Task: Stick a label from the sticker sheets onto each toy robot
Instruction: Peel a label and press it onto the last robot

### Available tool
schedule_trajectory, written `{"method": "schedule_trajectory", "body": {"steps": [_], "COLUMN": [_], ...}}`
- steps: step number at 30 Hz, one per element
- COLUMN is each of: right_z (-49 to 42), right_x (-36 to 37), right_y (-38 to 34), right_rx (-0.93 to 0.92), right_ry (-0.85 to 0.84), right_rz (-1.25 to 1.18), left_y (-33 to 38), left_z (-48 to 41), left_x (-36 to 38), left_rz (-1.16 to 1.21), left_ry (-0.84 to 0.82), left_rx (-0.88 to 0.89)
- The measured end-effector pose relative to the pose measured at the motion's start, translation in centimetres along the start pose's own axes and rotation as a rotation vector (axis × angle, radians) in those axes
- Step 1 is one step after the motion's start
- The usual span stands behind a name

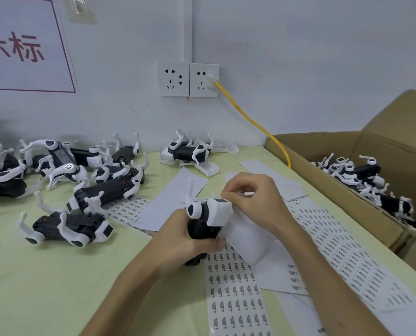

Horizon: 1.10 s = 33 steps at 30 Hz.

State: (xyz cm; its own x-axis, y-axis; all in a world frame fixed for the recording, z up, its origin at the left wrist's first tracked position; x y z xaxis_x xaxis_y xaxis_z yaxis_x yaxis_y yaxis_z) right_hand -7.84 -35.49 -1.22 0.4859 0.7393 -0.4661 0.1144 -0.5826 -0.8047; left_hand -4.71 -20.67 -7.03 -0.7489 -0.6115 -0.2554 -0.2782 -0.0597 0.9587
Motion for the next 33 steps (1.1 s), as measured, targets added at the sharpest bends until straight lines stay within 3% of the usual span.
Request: {"method": "schedule_trajectory", "body": {"steps": [10, 14, 17, 23, 26, 33], "right_z": [-0.3, -0.3, -0.3, -0.5, -0.5, -0.1], "right_x": [0.0, -1.5, -2.7, -1.1, -0.6, 1.2], "right_y": [0.9, 0.0, 0.3, 1.1, 0.8, -0.5], "right_rx": [0.043, -0.04, -0.028, 0.064, 0.062, -0.01], "right_ry": [-0.014, 0.169, 0.253, 0.126, 0.073, -0.088], "right_rz": [0.047, 0.038, -0.111, -0.377, -0.412, -0.345], "left_y": [0.7, 0.4, -0.3, -2.0, -1.3, 0.3], "left_z": [0.2, 0.1, 0.1, 0.6, 0.3, 0.5], "left_x": [1.2, 0.5, -0.2, -0.6, -1.6, -4.0], "left_rz": [-0.116, -0.085, 0.013, 0.519, 0.804, 0.67], "left_ry": [-0.063, -0.02, 0.023, 0.029, 0.116, 0.265], "left_rx": [0.028, -0.006, -0.081, -0.318, -0.243, -0.068]}}
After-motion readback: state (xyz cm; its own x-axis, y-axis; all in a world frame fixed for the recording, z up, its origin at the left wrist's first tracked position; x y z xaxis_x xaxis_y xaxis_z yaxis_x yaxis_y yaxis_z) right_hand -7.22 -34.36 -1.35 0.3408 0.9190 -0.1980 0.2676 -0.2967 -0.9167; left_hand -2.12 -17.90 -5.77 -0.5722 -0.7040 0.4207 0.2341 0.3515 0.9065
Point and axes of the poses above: each hand's wrist, its own z-axis away from the middle knuckle, its own x-axis out of the palm, y = z × x, the point moved 10 cm from there along -z, towards the middle knuckle, and after that the axes turned 3 degrees about x, right-handed, at the moved point
